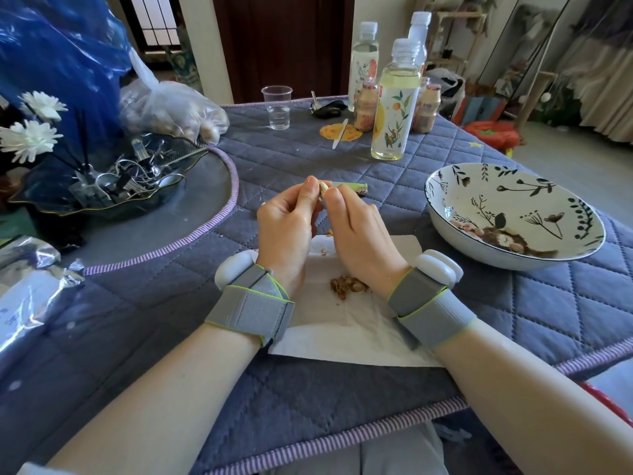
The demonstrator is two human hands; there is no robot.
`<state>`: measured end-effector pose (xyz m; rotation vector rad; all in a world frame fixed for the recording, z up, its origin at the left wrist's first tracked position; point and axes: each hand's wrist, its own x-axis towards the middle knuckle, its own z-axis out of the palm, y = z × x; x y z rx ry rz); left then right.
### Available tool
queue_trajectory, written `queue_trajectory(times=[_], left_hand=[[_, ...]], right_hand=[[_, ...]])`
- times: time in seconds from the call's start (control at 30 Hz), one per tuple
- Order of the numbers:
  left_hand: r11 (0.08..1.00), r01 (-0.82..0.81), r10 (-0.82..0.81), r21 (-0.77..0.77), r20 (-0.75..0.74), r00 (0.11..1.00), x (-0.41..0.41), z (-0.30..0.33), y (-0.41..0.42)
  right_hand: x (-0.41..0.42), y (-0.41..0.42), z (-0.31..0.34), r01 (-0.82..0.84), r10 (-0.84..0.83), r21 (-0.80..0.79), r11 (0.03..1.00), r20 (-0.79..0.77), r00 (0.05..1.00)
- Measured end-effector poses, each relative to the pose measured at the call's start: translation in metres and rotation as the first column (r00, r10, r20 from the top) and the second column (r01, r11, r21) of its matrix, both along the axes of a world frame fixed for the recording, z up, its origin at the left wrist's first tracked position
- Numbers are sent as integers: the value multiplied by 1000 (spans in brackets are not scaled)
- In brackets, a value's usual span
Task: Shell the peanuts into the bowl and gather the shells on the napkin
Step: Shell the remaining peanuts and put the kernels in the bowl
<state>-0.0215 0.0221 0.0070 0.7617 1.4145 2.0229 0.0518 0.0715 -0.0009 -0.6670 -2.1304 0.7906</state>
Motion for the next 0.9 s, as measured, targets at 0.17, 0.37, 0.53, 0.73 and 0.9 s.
queue_trajectory(times=[0.17,0.37,0.53,0.73,0.9], left_hand=[[997,25,-30,-72,-64,998,0,1,-3],[944,231,-259,-238,-97,961,-18,2,-19],[791,431,-514,-434,-91,853,-33,8,-36],[673,484,-640,-559,-113,760,-27,25,-50],[663,504,-646,-554,-83,759,-35,19,-46]], right_hand=[[5,0,6,9,-13,-102,995,-38,999],[20,1,7,-65,76,-140,988,72,995],[36,-5,-1,-156,131,38,987,372,919],[41,-10,-5,-204,111,142,969,485,867],[42,-11,-4,-220,135,125,967,482,866]])
